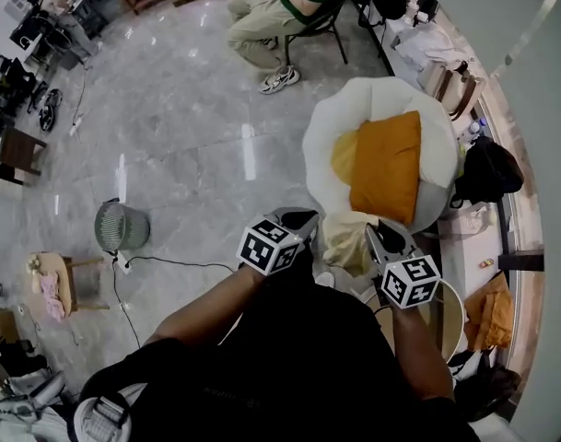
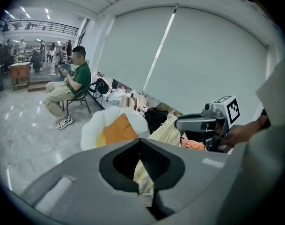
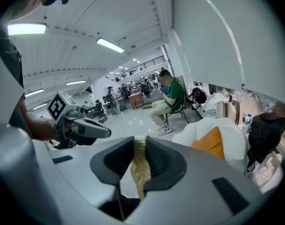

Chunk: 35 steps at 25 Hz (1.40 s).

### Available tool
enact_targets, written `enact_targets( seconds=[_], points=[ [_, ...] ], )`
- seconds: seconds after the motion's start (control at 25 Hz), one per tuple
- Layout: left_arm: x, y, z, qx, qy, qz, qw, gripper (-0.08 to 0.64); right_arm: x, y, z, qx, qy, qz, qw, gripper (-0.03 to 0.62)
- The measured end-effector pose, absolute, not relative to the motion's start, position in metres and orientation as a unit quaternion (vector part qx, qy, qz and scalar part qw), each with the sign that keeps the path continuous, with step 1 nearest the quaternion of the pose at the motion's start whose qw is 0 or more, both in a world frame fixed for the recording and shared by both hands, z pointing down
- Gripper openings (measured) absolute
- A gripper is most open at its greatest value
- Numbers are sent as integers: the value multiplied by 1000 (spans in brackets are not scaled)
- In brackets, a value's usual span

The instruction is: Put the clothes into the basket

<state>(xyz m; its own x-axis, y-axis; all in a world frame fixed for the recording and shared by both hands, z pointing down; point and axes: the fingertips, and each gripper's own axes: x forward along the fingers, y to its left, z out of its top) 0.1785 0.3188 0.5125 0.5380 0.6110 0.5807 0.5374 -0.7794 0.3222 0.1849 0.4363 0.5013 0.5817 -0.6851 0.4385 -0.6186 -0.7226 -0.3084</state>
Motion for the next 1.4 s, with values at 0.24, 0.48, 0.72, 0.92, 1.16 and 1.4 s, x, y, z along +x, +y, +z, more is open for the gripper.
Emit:
enact_targets(
  seconds=[0.24,0.48,0.72,0.92,1.16,1.4],
  points=[
    [132,286,515,892,274,353,60,2,159,402,504,-864,421,-269,59,87],
    [114,238,497,912,226,336,69,1,145,356,491,-847,462,-259,53,87],
    [90,172,491,929,172,314,92,1,137,288,491,-822,506,-258,33,87],
    [55,91,501,935,113,315,120,2,131,211,487,-800,542,-258,14,87],
    [25,-13,503,940,63,305,142,2,113,109,485,-775,571,-270,12,87],
    [6,-104,500,944,33,287,157,1,90,10,483,-751,601,-274,2,86]
  ],
)
